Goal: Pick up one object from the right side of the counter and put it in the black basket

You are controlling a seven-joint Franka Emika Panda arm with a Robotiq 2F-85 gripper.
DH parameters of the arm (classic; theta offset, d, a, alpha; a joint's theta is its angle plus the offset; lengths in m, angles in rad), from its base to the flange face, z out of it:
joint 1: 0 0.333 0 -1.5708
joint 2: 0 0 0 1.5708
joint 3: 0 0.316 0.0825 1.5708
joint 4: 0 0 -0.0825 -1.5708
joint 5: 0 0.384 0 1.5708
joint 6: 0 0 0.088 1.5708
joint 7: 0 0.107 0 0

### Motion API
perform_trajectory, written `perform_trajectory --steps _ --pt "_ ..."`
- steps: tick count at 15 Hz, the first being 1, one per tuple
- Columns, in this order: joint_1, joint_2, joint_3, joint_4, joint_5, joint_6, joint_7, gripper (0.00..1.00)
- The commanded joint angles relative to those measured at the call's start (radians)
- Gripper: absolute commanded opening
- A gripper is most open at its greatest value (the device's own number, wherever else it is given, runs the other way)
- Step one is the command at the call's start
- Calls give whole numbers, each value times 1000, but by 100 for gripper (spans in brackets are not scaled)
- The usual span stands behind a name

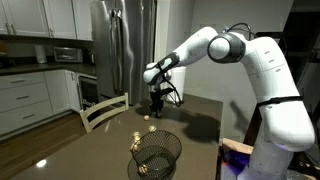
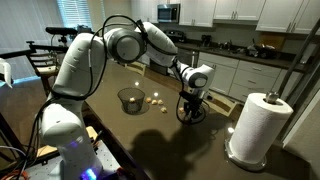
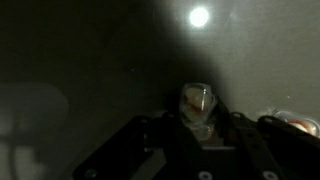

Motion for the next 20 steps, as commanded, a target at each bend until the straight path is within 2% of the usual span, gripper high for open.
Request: perform_trajectory --steps 1,3,5,10,20 --pt "-20 -16 19 -3 12 -12 -4 8" --pt "-16 -38 22 -20 11 -17 -1 11" --pt "-6 -68 25 -43 3 -14 6 7" --pt "36 -181 39 -133 -25 -3 17 8" --pt "164 -460 102 -410 -148 25 21 8"
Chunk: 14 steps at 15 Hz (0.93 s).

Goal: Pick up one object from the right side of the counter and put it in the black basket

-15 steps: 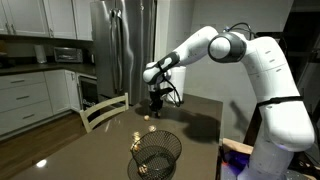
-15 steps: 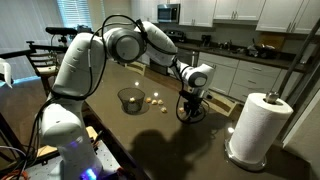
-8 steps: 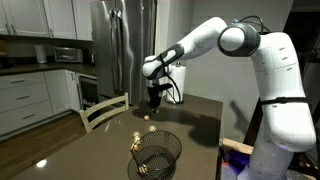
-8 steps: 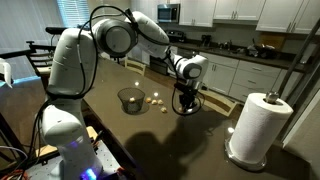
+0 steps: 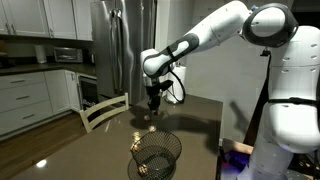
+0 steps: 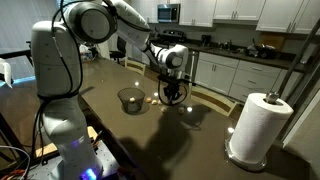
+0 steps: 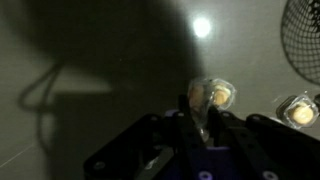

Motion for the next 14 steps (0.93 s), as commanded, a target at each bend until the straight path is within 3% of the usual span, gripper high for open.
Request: perform_trajectory --steps 1,14 --pt "32 -134 24 -138 -64 26 22 8" --pt "125 -370 108 -375 -73 105 -57 8"
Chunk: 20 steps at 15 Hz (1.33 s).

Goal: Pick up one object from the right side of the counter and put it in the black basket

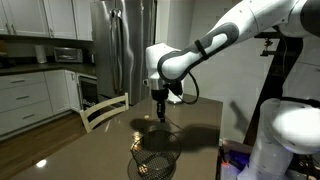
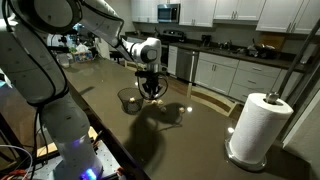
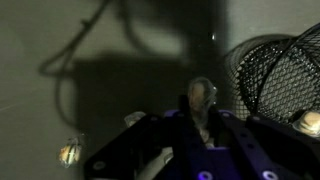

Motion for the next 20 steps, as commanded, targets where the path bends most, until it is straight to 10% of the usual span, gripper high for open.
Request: perform_trajectory --steps 1,20 --pt "21 -65 17 -58 -14 31 -34 8" --pt "167 -151 81 -127 -2 -11 -261 8"
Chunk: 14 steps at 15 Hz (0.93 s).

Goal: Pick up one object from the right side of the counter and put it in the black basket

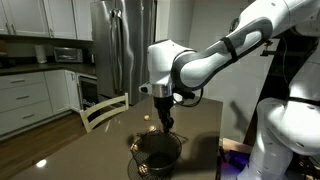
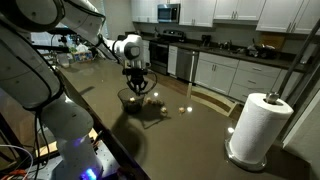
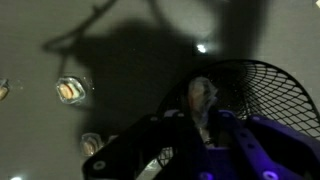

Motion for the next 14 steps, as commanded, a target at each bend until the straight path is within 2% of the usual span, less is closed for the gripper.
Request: perform_trajectory --steps 1,6,13,14 --pt "31 -19 30 -12 -9 -14 -40 8" --pt "79 -14 67 -7 5 -16 -67 8" --pt "98 -14 50 -5 35 -2 -190 8" --pt "96 -12 50 -4 28 -4 -191 41"
